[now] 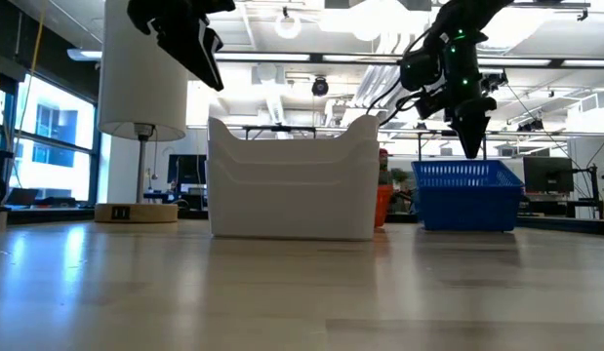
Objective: Stack baskets by color
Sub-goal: Stack the bottom blue bin on the top blue bin
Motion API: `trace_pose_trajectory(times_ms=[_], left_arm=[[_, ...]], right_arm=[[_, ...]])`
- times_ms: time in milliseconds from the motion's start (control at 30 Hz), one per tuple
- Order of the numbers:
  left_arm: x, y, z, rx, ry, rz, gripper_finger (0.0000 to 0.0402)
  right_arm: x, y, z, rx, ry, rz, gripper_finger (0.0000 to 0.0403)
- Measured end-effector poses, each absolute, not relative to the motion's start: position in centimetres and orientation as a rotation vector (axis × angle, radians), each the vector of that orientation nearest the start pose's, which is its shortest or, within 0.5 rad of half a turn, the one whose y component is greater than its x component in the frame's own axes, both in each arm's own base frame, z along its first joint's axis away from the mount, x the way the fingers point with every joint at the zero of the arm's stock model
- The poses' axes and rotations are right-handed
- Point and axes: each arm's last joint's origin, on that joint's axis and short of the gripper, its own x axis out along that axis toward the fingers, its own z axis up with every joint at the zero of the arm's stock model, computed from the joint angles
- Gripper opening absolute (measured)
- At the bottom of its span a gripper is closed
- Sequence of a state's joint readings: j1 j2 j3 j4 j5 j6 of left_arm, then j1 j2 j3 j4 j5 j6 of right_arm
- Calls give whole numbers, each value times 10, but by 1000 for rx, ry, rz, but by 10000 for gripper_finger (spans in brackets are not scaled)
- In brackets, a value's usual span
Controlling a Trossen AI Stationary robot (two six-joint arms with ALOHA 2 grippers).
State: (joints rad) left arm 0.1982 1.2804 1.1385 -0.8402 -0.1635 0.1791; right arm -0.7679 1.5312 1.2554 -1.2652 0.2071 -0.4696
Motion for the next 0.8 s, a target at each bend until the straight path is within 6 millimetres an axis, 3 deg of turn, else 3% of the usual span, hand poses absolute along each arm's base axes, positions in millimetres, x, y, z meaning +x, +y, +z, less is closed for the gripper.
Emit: trace_pose_trajectory(times_ms=[567, 800], left_arm=[[243, 54, 301, 148, 1014, 247, 140], [243, 54, 301, 148, 1014, 247, 140]], right_arm=[[189, -187, 262, 153, 1595, -387, 105], [191, -189, 251, 164, 1583, -414, 105]])
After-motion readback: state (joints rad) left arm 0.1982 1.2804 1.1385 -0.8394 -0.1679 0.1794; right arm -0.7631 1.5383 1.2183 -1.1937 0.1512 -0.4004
